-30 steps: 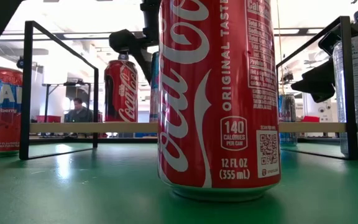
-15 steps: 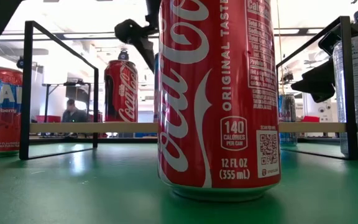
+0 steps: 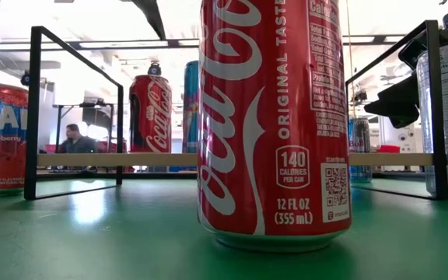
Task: Place canned beverage on shelf
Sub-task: Put the top orange soda can on the shelf
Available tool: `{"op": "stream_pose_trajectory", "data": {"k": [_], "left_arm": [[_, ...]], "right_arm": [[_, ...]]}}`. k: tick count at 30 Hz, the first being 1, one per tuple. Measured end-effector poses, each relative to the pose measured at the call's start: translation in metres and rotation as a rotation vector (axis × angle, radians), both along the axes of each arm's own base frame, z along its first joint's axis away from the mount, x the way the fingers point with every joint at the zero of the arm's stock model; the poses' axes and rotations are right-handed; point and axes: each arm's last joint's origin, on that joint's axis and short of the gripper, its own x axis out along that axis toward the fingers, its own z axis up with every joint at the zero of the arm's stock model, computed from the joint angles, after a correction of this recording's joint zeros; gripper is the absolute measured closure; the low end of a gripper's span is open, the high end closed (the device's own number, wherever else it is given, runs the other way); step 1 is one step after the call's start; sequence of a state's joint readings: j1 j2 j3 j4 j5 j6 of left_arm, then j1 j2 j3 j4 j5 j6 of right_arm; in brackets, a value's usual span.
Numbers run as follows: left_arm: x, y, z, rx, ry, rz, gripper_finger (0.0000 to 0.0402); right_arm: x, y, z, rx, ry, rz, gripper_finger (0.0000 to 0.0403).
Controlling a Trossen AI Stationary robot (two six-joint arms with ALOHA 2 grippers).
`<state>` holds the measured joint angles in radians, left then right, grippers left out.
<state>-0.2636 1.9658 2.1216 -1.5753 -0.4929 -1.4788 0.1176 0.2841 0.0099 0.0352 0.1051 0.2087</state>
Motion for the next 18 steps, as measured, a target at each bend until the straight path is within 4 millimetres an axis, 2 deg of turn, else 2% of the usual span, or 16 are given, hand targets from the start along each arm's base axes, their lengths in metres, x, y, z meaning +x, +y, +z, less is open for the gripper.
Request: {"op": "stream_pose_trajectory", "data": {"k": [6,13,18], "left_arm": [[-0.003,-0.015,0.000,0.036,-0.017,-0.026,0.0044],[-0.007,-0.020,-0.004,-0.096,-0.012,0.041,0.0047],[-0.017,-0.037,-0.007,-0.139,0.007,0.025,0.0055]], "right_arm": [[0.000,0.000,0.000,0.000,0.000,0.000,0.0207],[0.000,0.000,0.000,0.000,0.001,0.000,0.0207],[0.000,0.000,0.000,0.000,0.000,0.000,0.0207]]}}
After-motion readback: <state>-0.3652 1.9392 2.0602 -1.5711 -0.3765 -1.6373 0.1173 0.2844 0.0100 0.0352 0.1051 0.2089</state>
